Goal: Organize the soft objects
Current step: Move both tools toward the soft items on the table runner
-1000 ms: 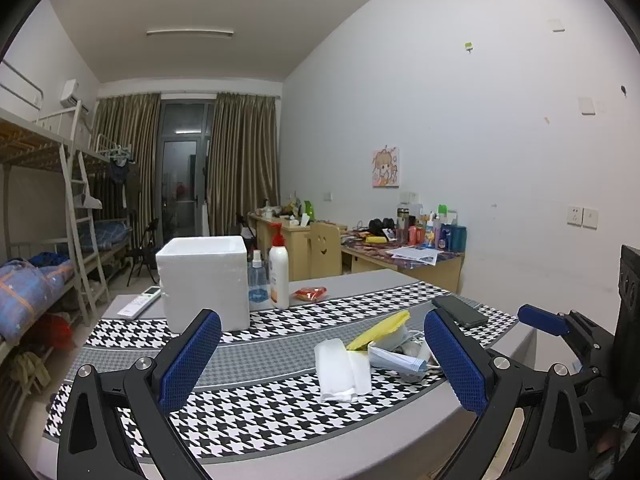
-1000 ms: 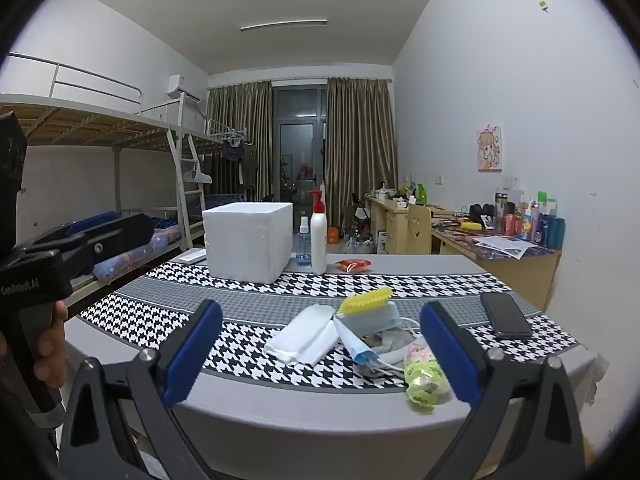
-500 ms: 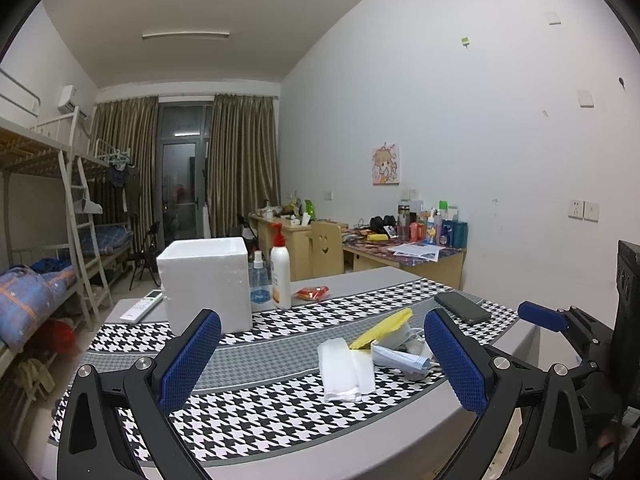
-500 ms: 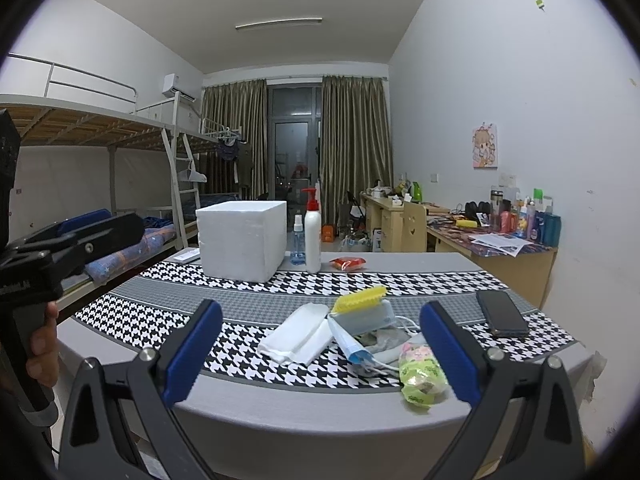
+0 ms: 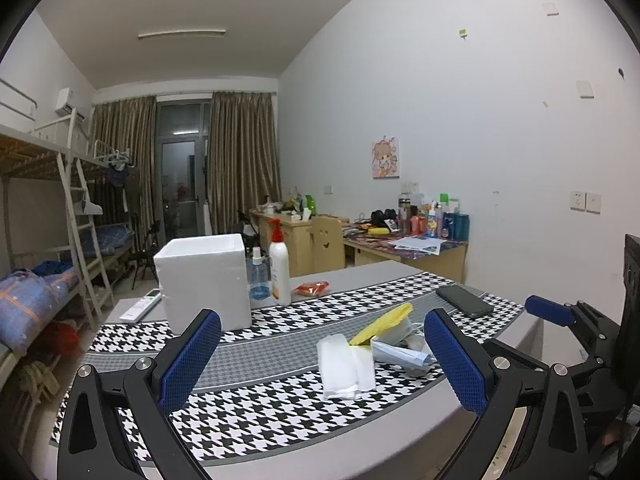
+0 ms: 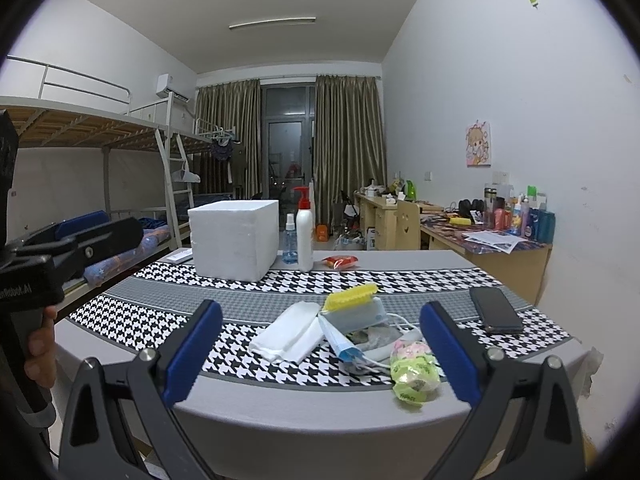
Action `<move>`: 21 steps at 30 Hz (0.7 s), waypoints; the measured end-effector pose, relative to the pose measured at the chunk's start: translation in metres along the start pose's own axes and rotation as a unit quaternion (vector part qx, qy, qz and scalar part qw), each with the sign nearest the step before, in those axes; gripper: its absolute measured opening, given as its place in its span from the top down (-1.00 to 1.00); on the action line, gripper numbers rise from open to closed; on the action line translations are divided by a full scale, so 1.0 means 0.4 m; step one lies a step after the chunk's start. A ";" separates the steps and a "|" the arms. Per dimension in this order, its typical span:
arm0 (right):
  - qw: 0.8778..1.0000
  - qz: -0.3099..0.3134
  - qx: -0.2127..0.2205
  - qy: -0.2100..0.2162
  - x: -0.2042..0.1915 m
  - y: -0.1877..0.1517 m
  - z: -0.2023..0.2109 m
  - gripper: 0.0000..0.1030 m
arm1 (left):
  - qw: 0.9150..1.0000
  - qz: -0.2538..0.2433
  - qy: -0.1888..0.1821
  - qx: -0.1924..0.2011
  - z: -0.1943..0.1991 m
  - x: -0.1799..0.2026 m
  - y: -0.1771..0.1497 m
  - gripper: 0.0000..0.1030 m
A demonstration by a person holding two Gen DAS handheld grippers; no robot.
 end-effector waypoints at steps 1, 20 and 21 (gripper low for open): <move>1.000 0.000 0.001 -0.003 0.000 -0.001 0.000 -0.96 | 1.000 0.000 0.001 -0.001 -0.003 0.001 0.001 -0.98; 1.000 -0.003 -0.008 -0.004 0.021 0.011 -0.034 -0.96 | 1.000 -0.004 -0.025 -0.018 -0.046 0.010 0.009 -0.98; 1.000 -0.004 -0.010 -0.004 0.023 0.012 -0.037 -0.96 | 0.999 -0.004 -0.027 -0.021 -0.051 0.011 0.009 -0.98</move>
Point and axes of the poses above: each gripper's, at about its wrist camera, not at the fingertips, and z roughly against the way its jaws point, x to its right, y to its top, the point moved 1 cm from there along -z, roughly the way its jaws point, and after that the axes turned 15 degrees about -x, right-handed, at the moved point
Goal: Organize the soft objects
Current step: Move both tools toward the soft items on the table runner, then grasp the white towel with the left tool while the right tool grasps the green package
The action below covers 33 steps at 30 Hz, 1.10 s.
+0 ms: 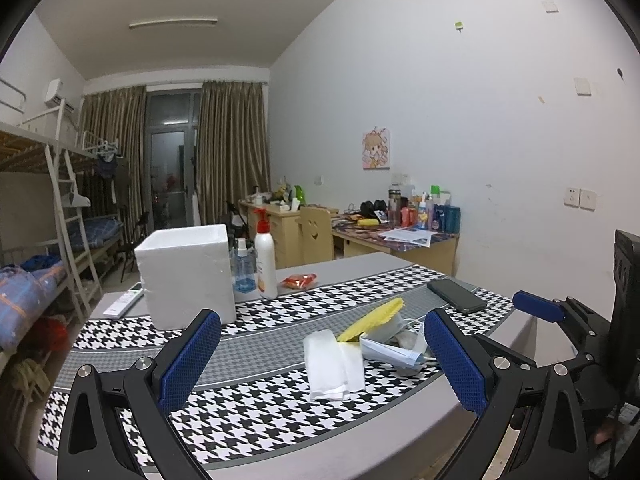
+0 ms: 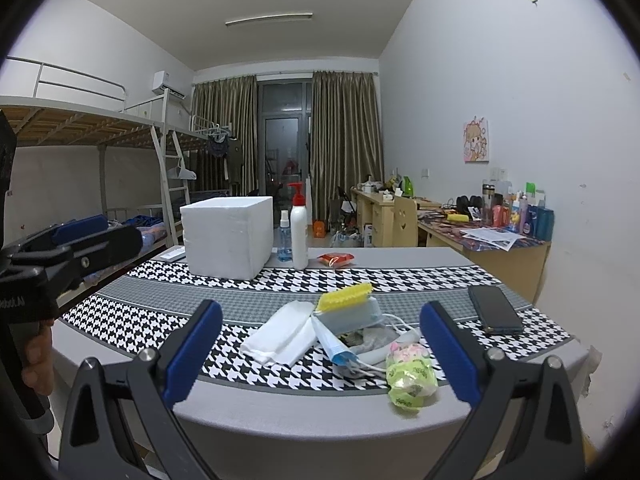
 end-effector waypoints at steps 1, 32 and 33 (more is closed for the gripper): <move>1.000 0.000 -0.001 0.000 0.002 0.001 -0.002 -0.96 | 1.000 0.000 -0.002 -0.002 -0.005 0.000 0.001 -0.98; 0.996 -0.036 -0.083 -0.011 0.099 -0.007 -0.160 -0.96 | 0.991 0.014 -0.024 -0.133 -0.295 -0.011 0.020 -0.98; 0.996 -0.038 -0.085 -0.012 0.100 -0.007 -0.163 -0.96 | 0.990 0.012 -0.024 -0.136 -0.303 -0.009 0.019 -0.98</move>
Point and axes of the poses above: each gripper's, at about its wrist camera, not at the fingertips, and z roughly against the way its jaws point, x to its right, y to its top, the point moved 1 cm from there along -z, roughly the way its jaws point, and after that the axes turned 15 degrees about -x, right-handed, at the moved point
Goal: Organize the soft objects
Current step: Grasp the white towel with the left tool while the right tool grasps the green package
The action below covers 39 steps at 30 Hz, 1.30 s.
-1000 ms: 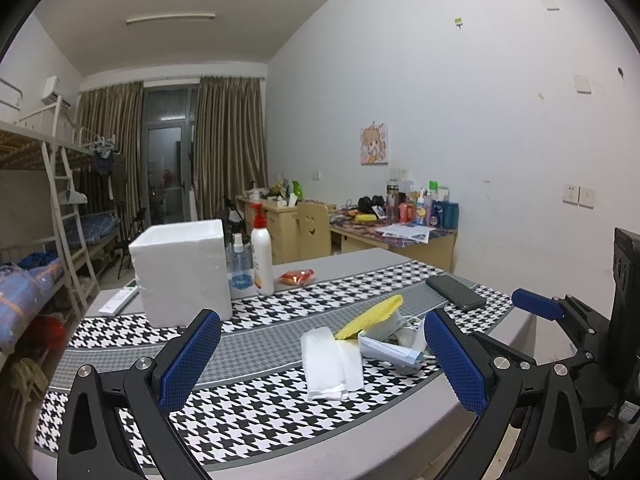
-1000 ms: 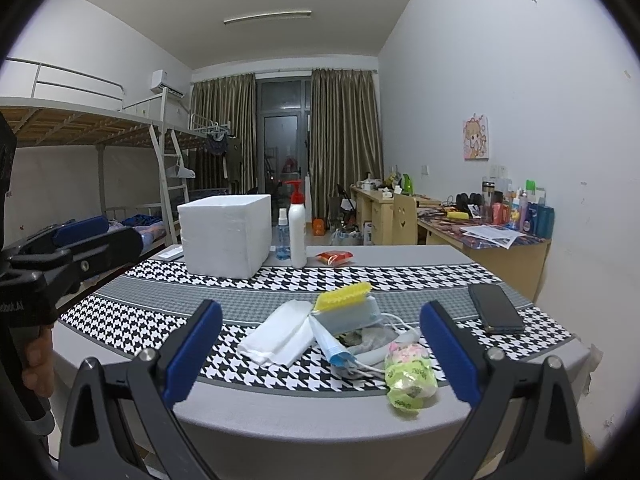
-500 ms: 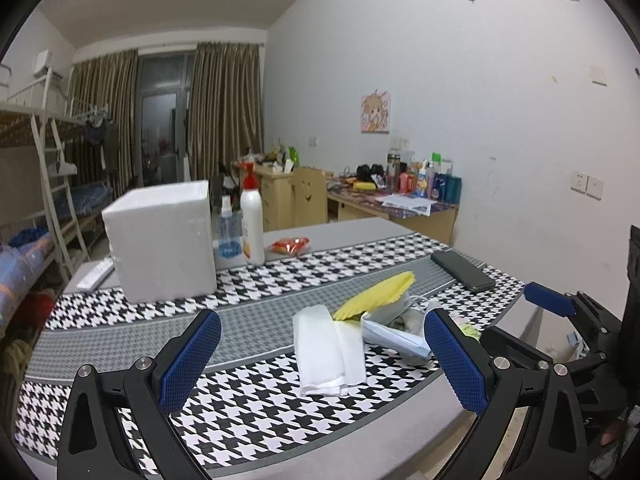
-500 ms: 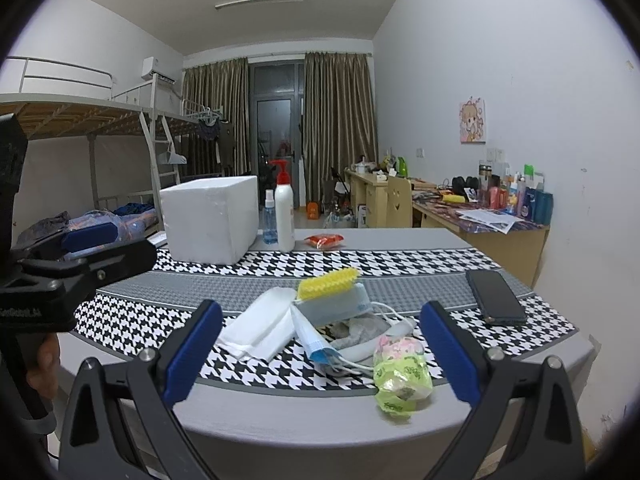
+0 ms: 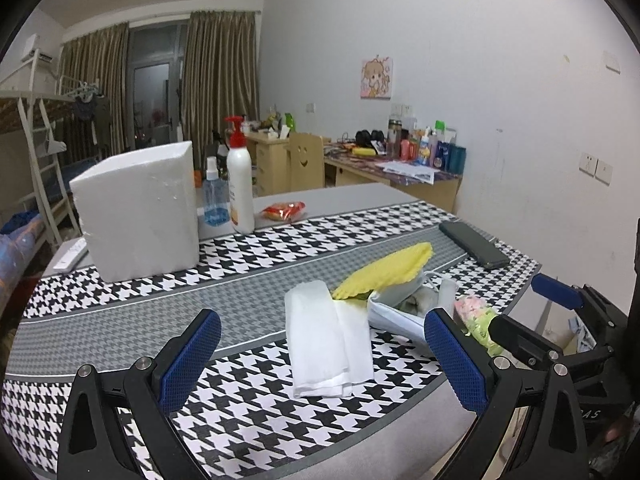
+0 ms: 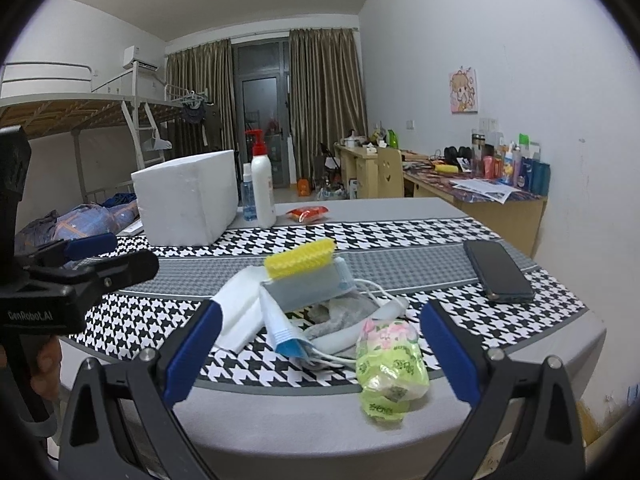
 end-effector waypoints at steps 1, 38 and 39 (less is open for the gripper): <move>1.000 -0.001 -0.001 -0.001 0.003 0.000 -0.003 -0.96 | 1.000 -0.001 0.000 -0.003 -0.008 0.001 0.002 -0.98; 0.991 -0.046 -0.122 -0.015 0.119 -0.070 -0.141 -0.28 | 0.983 -0.029 0.017 -0.181 -0.282 0.019 -0.002 -0.48; 0.991 -0.047 -0.123 -0.012 0.120 -0.070 -0.140 -0.25 | 0.983 -0.029 0.017 -0.181 -0.282 0.018 -0.002 -0.45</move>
Point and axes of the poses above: each gripper's, at about its wrist camera, not at the fingertips, and z roughly against the way its jaws point, x to its right, y to its top, the point moved 1 cm from there along -z, roughly the way its jaws point, and after that the axes turned 15 degrees about -x, right-handed, at the moved point
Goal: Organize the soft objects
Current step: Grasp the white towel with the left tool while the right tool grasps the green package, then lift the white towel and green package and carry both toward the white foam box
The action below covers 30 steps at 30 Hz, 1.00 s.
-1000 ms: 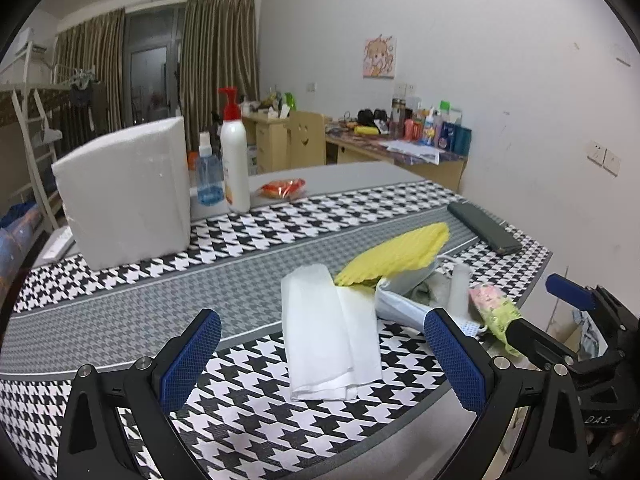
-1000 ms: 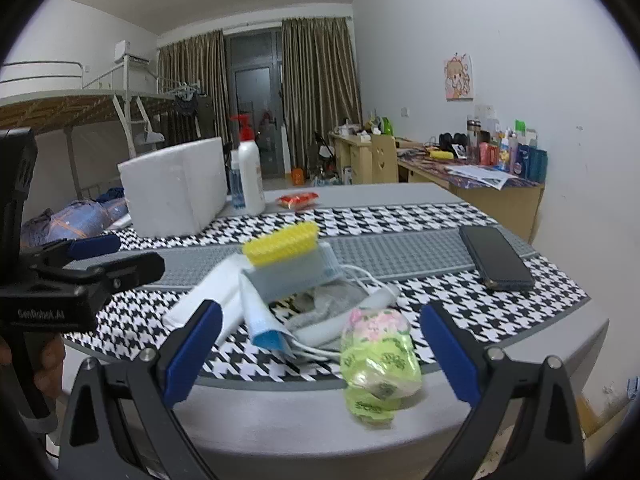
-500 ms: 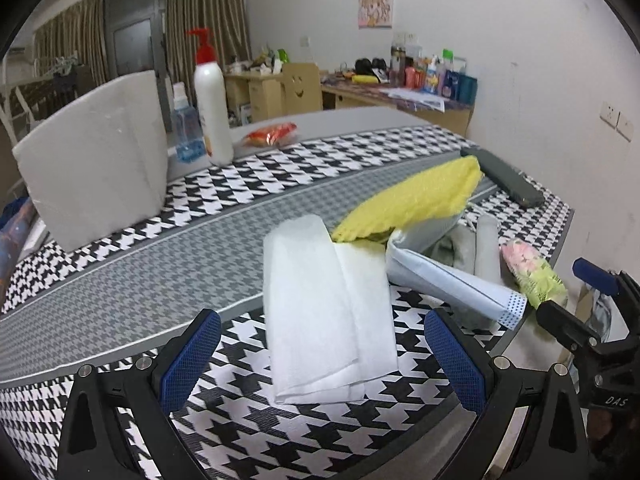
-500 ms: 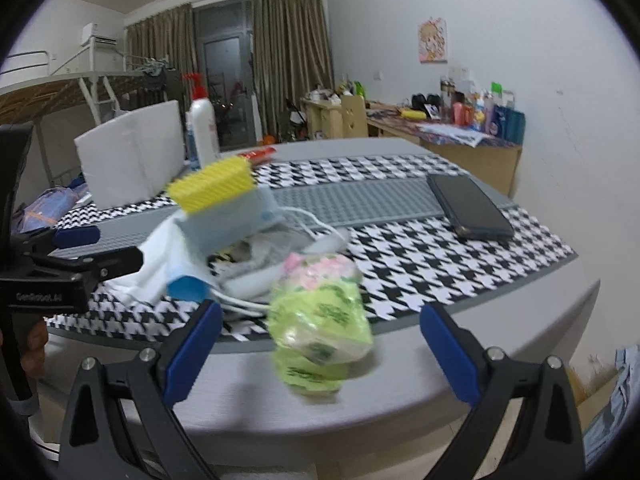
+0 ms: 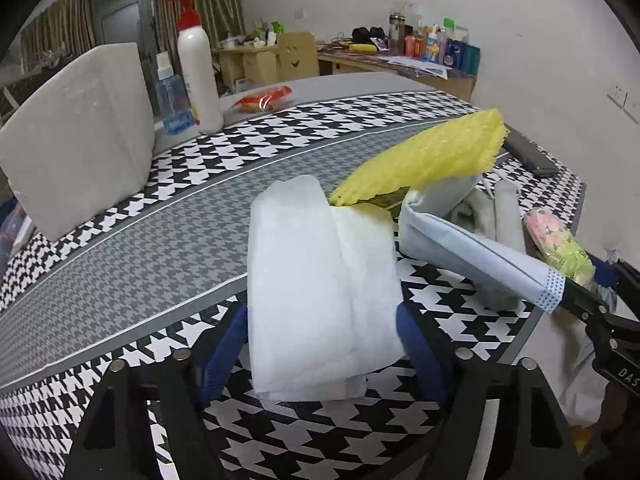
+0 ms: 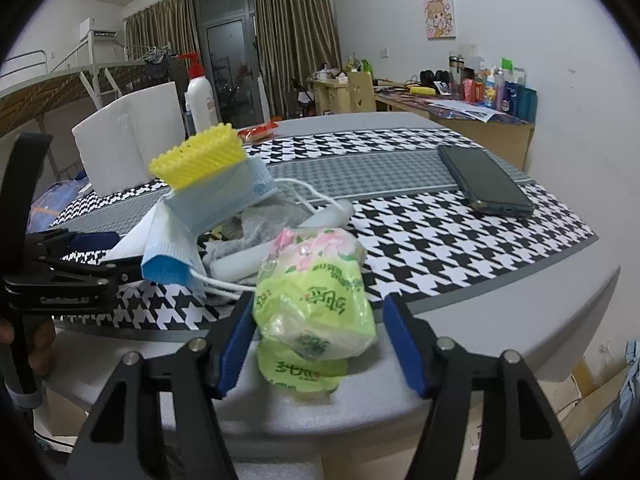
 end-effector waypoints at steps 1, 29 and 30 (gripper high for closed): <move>1.000 0.000 -0.002 0.002 0.001 -0.001 0.000 -0.19 | 1.000 0.001 -0.001 0.000 0.001 -0.001 0.000 -0.43; 1.000 -0.008 0.026 -0.009 0.012 -0.004 0.058 0.38 | 0.997 0.019 -0.030 0.069 0.088 -0.043 -0.033 0.85; 1.000 -0.009 0.027 -0.009 0.011 -0.002 0.059 0.38 | 0.997 0.019 -0.030 0.072 0.095 -0.044 -0.037 0.86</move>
Point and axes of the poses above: each gripper's, at about its wrist camera, not at the fingertips, and z roughly against the way its jaws point, x to its right, y to its top, the point moved 1 cm from there along -z, roughly the way its jaws point, and after that the axes turned 15 degrees about -x, right-handed, at the moved point
